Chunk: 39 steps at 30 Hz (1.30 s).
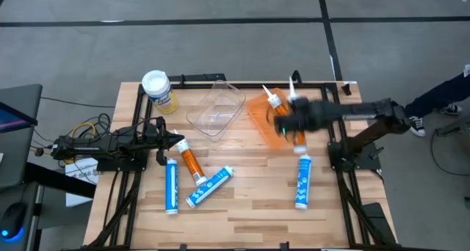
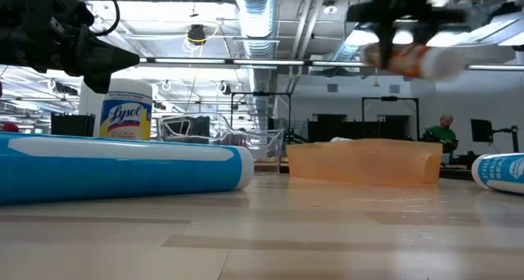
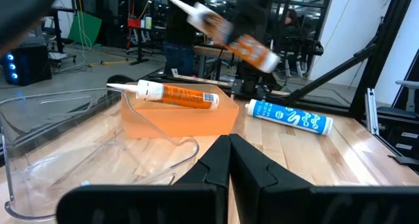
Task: Pick & place silicon tubes, Sealant and Lysol wipes
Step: Put the right orange sealant into the orange bin
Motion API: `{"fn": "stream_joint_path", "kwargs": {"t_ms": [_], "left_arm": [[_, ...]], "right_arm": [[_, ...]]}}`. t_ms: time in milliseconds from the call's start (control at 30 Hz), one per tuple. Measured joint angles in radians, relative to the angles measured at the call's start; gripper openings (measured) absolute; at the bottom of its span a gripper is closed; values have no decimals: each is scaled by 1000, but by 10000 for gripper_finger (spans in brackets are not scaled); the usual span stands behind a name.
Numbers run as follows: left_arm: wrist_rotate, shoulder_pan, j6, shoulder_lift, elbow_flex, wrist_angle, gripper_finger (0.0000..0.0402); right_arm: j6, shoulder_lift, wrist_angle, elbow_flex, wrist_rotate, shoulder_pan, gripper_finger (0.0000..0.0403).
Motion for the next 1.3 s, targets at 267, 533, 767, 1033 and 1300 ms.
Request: {"fn": "stream_joint_path", "kwargs": {"t_ms": [267, 533, 767, 1033, 1300], "left_arm": [[1, 0, -1, 0, 0, 0, 0], [1, 0, -5, 0, 0, 0, 0], [1, 0, -54, 0, 0, 0, 0], [36, -1, -75, 0, 0, -1, 0], [58, -1, -79, 0, 0, -2, 0]], "right_arm": [[-604, 57, 355, 4, -56, -329, 189], [-893, 241, 458, 2, -108, -398, 189], [-965, 365, 505, 2, -132, -386, 194], [-956, 447, 499, 2, -131, -359, 200], [-859, 448, 437, 2, -124, -330, 201]]}}
